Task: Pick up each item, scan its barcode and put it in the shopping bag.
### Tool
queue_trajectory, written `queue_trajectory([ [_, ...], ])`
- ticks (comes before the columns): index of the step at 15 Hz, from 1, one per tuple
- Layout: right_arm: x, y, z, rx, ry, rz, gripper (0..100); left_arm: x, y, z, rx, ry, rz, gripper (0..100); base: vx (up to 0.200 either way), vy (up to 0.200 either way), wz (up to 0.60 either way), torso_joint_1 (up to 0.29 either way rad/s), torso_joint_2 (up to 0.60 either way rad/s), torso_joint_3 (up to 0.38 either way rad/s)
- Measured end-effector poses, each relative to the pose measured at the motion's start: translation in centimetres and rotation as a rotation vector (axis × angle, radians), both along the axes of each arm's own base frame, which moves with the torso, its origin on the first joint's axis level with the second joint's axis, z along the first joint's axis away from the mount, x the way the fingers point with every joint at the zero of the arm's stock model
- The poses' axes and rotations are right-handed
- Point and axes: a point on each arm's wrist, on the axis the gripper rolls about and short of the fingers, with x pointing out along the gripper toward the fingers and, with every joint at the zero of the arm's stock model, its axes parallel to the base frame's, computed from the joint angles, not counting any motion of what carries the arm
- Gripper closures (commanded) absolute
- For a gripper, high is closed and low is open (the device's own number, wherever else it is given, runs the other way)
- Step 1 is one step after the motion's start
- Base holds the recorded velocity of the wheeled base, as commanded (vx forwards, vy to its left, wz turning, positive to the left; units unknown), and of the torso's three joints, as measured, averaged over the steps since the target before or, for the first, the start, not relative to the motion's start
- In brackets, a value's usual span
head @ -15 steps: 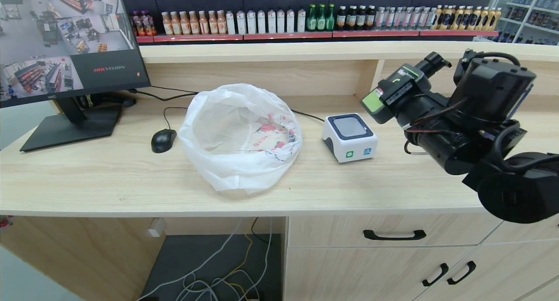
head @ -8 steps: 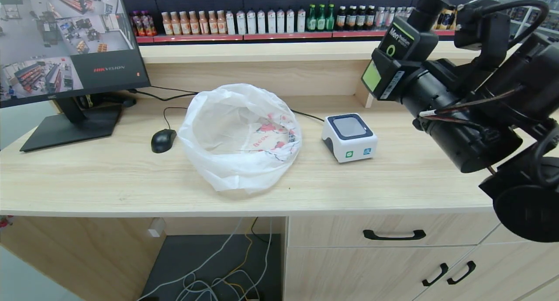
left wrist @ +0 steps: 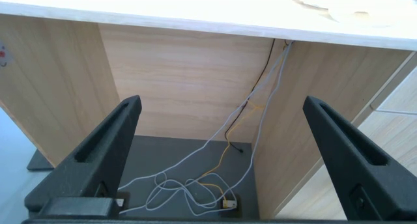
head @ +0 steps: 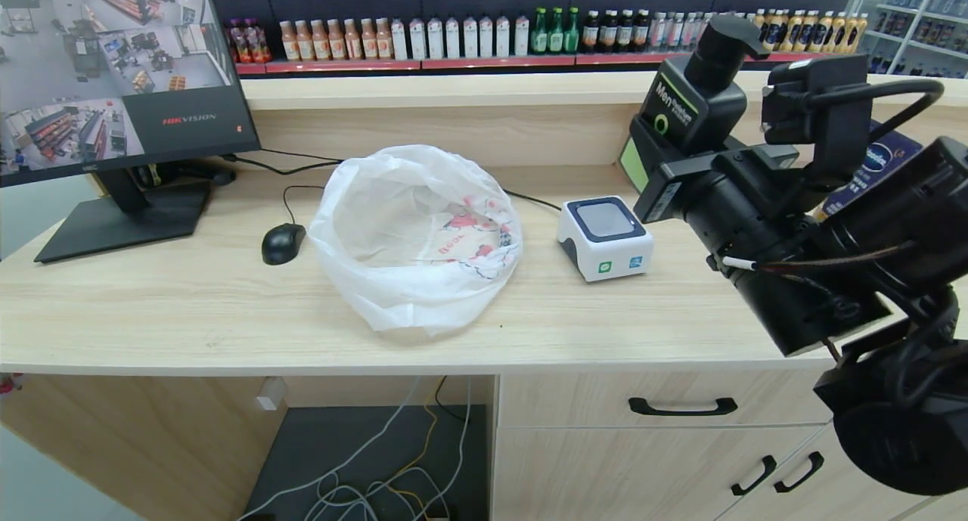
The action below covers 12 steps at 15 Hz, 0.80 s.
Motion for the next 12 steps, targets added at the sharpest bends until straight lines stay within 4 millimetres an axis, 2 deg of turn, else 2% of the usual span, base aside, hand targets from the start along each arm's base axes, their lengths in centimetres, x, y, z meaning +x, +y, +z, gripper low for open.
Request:
queue_trajectory([
  [6, 0.1, 0.2, -1.8, 0.001, 0.025, 0.01, 100, 0.0, 0.0, 0.0, 0.0, 0.0, 0.0, 0, 0.0, 0.0, 0.0, 0.0, 0.0, 0.0],
  [12, 0.7, 1.0, -2.6, 0.022, 0.044, 0.035, 100, 0.0, 0.0, 0.0, 0.0, 0.0, 0.001, 0, 0.0, 0.2, 0.0, 0.002, 0.0, 0.001],
])
